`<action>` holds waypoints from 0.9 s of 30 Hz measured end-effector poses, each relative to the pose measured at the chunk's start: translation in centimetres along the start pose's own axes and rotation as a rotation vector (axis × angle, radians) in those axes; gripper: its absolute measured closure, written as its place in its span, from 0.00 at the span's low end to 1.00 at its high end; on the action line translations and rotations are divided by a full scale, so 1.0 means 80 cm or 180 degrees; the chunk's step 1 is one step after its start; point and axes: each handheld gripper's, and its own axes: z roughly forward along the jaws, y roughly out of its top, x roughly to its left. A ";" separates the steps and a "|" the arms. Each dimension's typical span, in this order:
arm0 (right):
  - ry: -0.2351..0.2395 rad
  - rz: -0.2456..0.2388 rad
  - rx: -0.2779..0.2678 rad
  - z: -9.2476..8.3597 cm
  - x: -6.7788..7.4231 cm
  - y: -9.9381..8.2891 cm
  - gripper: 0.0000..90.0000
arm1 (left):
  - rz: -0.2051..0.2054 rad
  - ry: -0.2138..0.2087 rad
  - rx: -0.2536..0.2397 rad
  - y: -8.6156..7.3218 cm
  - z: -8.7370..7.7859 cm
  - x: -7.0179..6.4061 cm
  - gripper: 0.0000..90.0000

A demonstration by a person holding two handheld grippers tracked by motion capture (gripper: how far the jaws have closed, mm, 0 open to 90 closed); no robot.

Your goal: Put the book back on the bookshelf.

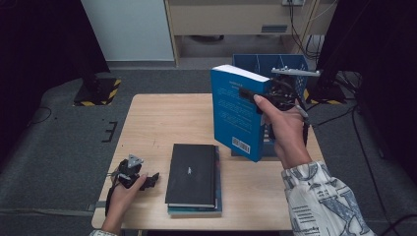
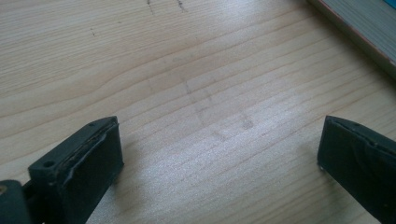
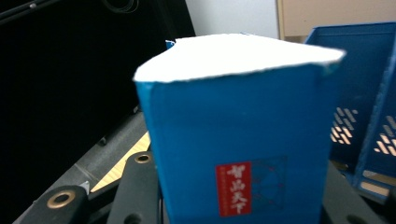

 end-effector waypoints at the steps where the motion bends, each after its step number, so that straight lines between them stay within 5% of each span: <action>1: -0.0009 0.0024 -0.0007 -0.004 -0.002 0.000 0.67 | 0.0001 0.0000 0.0000 0.000 0.000 0.000 0.00; 27: -0.0267 0.0082 -0.0084 -0.042 -0.034 0.001 0.67 | 0.0009 -0.0004 0.0001 0.000 0.000 0.000 0.00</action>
